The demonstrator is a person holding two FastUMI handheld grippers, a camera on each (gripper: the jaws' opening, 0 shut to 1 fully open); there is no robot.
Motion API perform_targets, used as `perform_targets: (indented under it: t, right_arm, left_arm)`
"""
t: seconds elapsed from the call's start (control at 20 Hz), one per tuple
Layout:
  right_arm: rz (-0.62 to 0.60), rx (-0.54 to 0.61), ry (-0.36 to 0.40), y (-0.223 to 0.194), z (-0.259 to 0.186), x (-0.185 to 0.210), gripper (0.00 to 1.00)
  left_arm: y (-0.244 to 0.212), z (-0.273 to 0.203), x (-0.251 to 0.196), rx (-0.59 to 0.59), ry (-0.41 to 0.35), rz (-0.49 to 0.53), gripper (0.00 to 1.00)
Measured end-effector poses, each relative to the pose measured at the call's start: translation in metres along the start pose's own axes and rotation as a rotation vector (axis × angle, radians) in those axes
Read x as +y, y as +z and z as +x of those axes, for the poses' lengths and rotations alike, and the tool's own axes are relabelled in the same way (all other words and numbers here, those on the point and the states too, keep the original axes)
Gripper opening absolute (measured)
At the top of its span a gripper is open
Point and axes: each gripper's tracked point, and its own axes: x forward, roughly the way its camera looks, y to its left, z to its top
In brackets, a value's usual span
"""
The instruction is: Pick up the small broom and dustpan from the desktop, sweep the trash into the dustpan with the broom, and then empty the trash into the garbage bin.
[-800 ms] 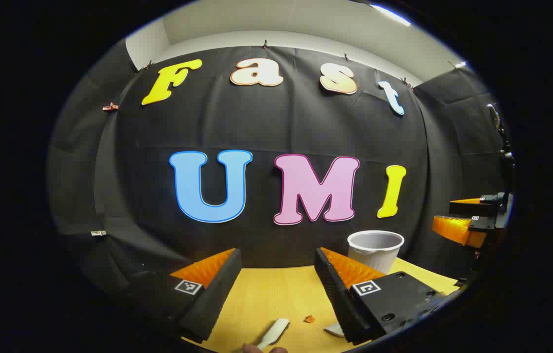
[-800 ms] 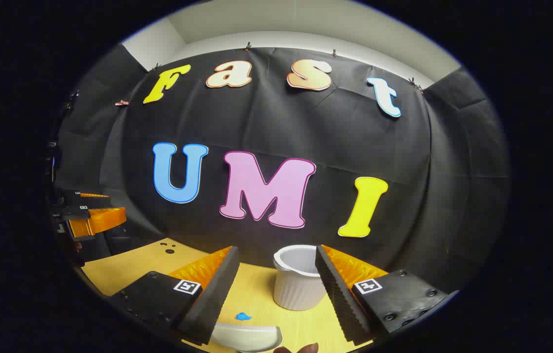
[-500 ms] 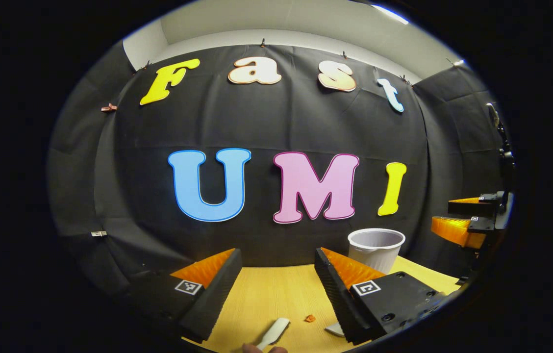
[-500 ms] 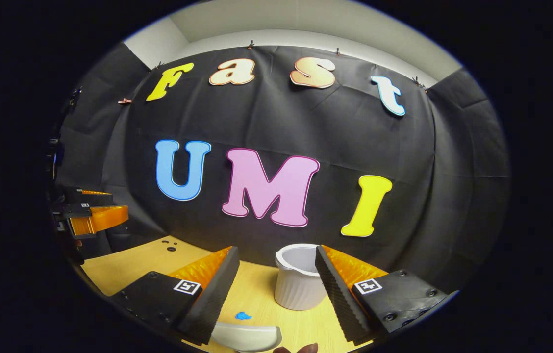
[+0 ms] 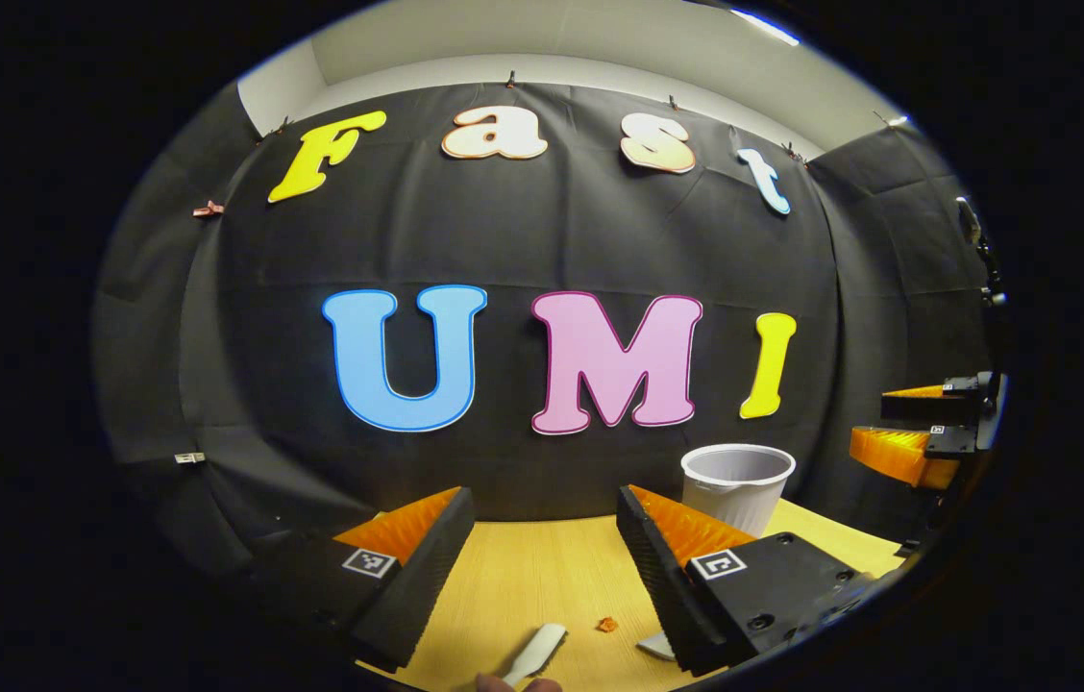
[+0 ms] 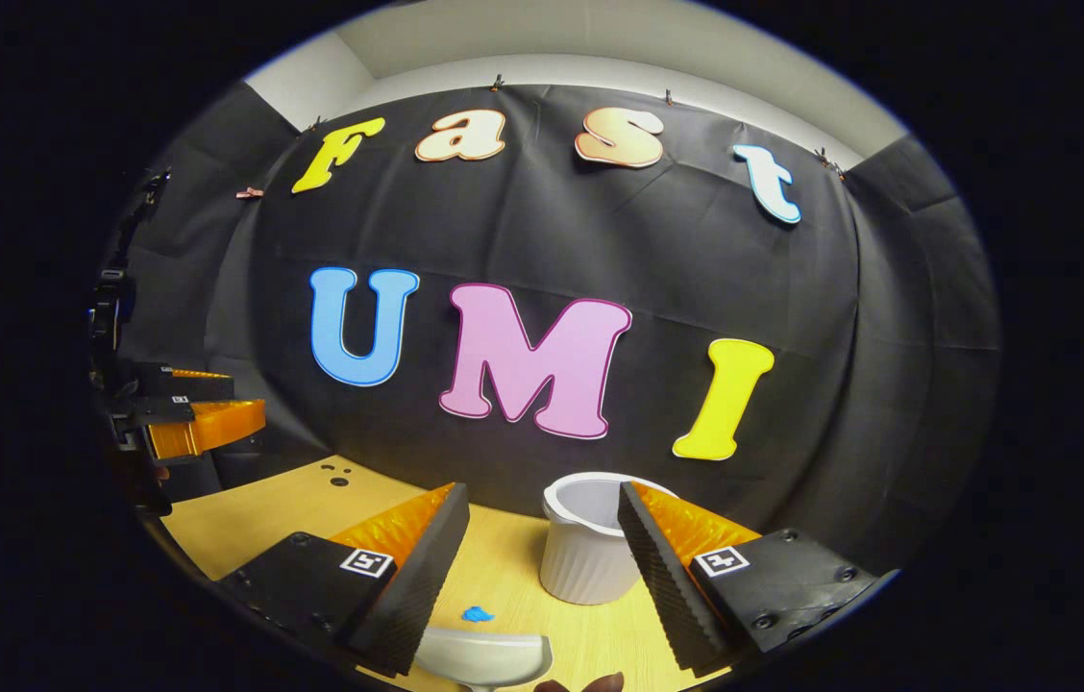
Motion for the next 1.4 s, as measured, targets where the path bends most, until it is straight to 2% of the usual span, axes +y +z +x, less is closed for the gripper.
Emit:
perform_targets:
  t: [0.3,0.5,0.65,0.85,1.15,1.4]
  right_arm:
    - [0.009,0.306,0.084,-0.081,-0.028,0.017,0.98]
    - [0.005,0.524,0.129,-0.151,-0.057,0.026,0.97]
    - [0.05,0.678,0.159,-0.204,-0.082,0.038,0.96]
    - [0.009,0.855,0.186,-0.281,-0.097,0.045,0.95]
    - [0.007,1.035,0.194,-0.366,-0.085,0.059,0.93]
    - [0.0,1.131,0.182,-0.407,-0.076,0.063,0.92]
  left_arm:
    - [-0.014,0.002,0.003,0.02,-0.009,-0.006,0.95]
    - [-0.036,0.001,0.008,0.063,-0.008,-0.046,0.96]
    - [-0.049,0.001,0.018,0.09,0.001,-0.041,0.95]
    - [-0.055,0.002,0.032,0.108,0.027,-0.027,0.95]
    - [-0.059,-0.005,0.047,0.123,0.067,0.006,0.95]
    - [-0.066,-0.013,0.059,0.148,0.111,0.024,0.96]
